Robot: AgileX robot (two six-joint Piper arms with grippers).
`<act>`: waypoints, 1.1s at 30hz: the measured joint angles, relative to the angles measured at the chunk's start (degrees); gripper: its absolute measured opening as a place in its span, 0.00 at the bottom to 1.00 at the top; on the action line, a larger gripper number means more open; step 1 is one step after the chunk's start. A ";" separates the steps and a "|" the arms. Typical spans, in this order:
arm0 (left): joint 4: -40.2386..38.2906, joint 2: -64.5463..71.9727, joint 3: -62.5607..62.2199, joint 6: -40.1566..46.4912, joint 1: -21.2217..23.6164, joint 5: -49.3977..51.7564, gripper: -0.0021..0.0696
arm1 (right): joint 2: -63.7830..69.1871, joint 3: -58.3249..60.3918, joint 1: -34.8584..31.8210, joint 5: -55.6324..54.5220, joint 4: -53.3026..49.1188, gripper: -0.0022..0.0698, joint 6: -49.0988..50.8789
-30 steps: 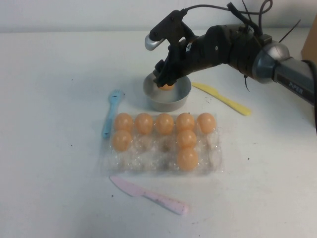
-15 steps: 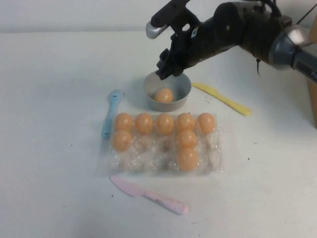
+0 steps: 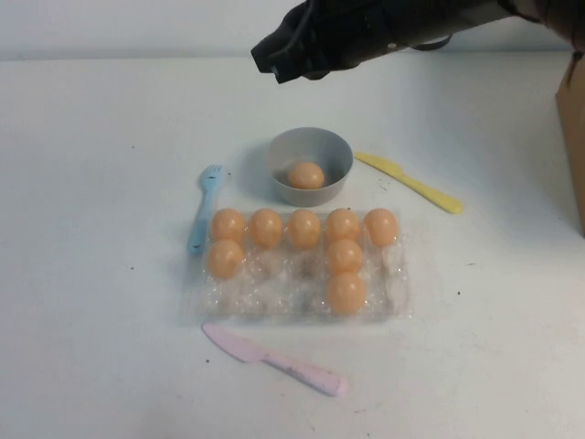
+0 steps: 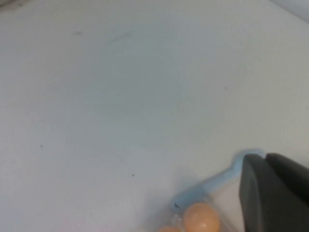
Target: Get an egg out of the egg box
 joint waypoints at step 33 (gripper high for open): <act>0.00 0.00 0.00 0.00 0.00 0.00 0.02 | -74.76 77.87 -0.05 -42.72 16.94 0.01 -21.62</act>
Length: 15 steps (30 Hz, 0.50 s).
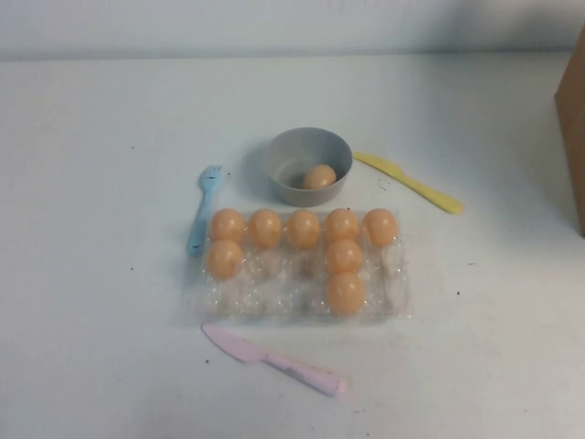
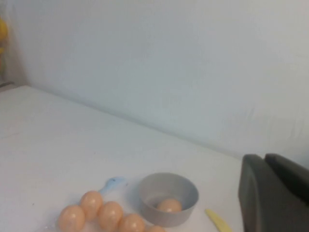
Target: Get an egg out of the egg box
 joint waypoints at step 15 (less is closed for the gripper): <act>0.00 0.00 0.00 0.00 0.00 0.00 0.02 | -14.24 19.28 -0.13 -16.66 -0.77 0.01 -0.32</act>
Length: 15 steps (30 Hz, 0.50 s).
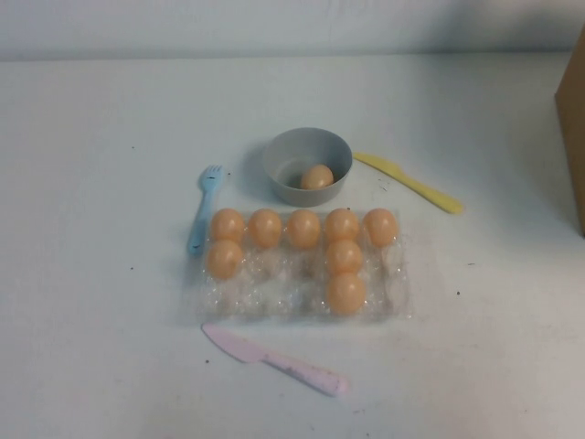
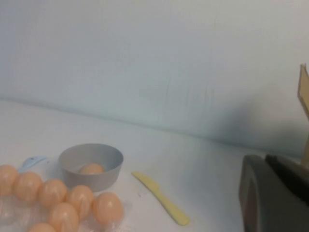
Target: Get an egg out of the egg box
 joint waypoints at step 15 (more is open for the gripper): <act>0.00 0.00 0.00 0.00 0.00 0.00 0.02 | -0.17 2.41 -0.09 1.45 -7.12 0.01 3.64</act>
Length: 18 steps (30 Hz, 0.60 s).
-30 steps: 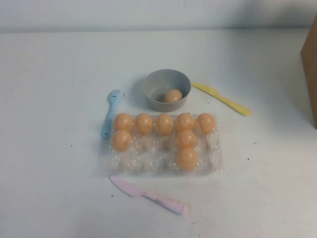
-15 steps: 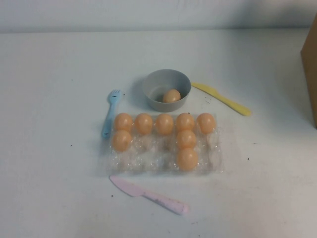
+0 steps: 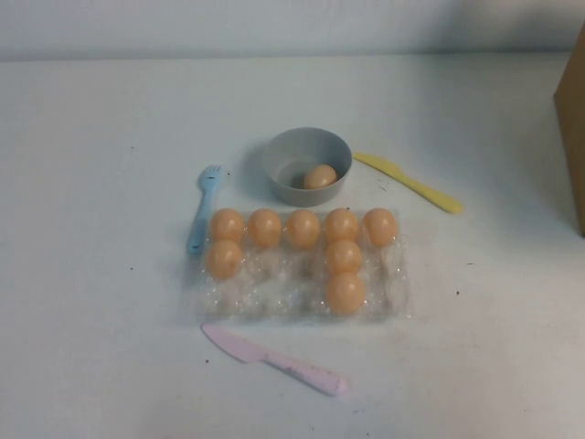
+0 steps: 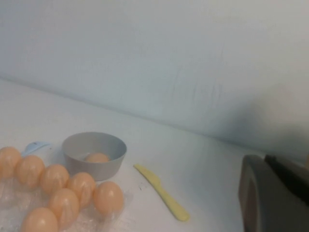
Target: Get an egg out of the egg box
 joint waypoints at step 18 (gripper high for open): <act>0.00 0.00 0.00 0.00 0.00 0.00 0.02 | -13.03 7.62 -34.52 20.37 -43.20 0.01 52.86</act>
